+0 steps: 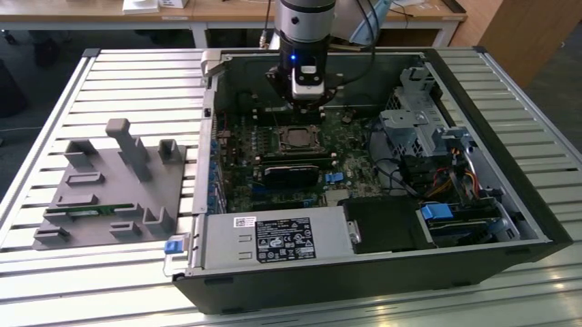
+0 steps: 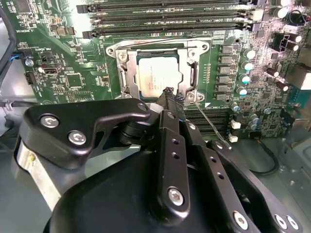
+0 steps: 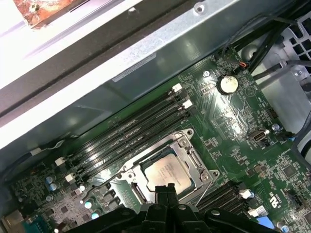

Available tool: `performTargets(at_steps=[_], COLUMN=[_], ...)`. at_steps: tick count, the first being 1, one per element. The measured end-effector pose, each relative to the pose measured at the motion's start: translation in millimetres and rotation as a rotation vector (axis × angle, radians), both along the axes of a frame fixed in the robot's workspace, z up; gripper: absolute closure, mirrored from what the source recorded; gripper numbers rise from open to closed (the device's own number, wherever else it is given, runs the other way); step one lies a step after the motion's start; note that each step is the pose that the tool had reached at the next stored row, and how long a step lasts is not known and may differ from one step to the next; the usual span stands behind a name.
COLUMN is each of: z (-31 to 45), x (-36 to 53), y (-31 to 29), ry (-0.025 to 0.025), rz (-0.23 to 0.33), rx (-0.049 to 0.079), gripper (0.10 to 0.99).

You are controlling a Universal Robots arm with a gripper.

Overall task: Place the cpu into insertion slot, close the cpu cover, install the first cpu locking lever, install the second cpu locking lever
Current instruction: 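Install the first cpu locking lever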

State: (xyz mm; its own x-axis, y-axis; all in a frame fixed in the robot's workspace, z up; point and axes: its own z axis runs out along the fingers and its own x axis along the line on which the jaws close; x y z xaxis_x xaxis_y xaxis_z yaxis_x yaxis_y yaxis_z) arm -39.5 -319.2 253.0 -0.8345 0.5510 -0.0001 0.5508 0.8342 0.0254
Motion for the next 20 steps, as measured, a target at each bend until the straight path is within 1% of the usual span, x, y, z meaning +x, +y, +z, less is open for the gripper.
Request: performTargets(at_steps=[15,20], z=[0.0,0.0], x=[0.0,0.0], y=[0.0,0.0], ry=[0.0000,0.0000], rz=[0.069,0.099], rx=[0.000,0.000], gripper=[0.980,0.980])
